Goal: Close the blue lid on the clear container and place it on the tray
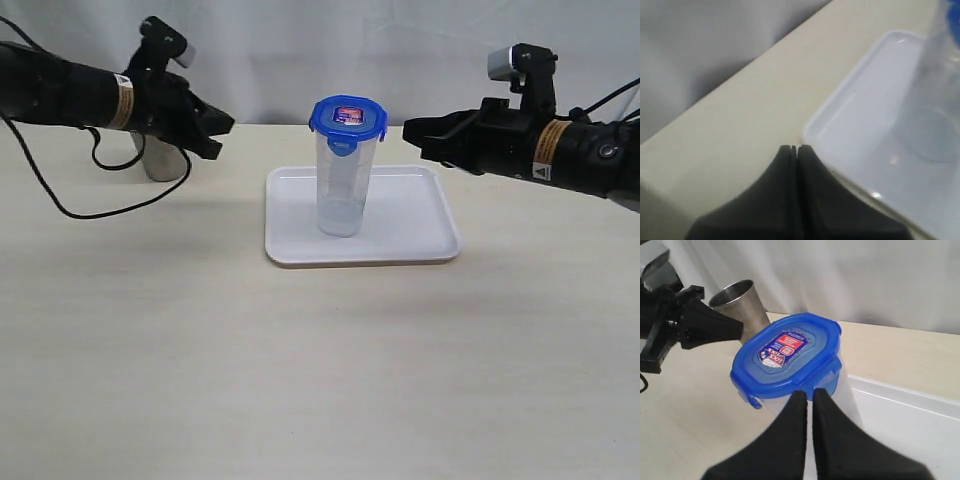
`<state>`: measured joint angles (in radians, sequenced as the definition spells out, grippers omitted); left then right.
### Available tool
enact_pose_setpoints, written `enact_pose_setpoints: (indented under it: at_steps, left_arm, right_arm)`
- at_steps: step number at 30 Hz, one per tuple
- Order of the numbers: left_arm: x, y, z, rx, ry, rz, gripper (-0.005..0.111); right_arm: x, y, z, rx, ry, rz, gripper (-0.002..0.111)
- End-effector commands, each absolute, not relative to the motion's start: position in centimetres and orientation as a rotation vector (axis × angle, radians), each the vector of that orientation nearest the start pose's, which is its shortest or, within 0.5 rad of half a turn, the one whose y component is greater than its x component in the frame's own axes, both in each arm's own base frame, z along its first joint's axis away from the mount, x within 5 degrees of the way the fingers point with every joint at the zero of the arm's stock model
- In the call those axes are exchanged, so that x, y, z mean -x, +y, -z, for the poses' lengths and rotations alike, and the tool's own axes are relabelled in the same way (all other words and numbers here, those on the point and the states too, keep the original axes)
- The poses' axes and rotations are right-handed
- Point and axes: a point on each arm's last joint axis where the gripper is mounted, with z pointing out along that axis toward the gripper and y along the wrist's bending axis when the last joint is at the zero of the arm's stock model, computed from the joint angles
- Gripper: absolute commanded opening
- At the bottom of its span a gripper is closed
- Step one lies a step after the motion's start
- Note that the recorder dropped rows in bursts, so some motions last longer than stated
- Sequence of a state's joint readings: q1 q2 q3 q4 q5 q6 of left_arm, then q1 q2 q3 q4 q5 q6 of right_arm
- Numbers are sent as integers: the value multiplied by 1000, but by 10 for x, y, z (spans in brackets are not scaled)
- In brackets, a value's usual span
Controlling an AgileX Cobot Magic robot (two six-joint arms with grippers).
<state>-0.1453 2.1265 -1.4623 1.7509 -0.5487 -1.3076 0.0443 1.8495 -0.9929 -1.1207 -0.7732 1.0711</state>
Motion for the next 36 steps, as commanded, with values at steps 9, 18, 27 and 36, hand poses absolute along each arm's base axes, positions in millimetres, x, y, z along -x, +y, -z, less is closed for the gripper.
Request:
enact_pose_setpoints:
  at_steps: [9,18,27,36]
  left_arm:
    - [-410,-38,-220,-311,2111,-307,0]
    - [-383,-58,-249,-397,2042,-1,0]
    - [-339,-47,-291,-329,1956,-44,0]
    - [-289,-38,-320,-292,1864,-56,0]
  right_arm:
    - [-339,47,-249,398,1759,-562,4]
    - [-286,43,-276,333,1485,-495,4]
    - [-244,42,-299,327,1382,-476,4]
    - [-179,32,-313,201,1175,-429,4]
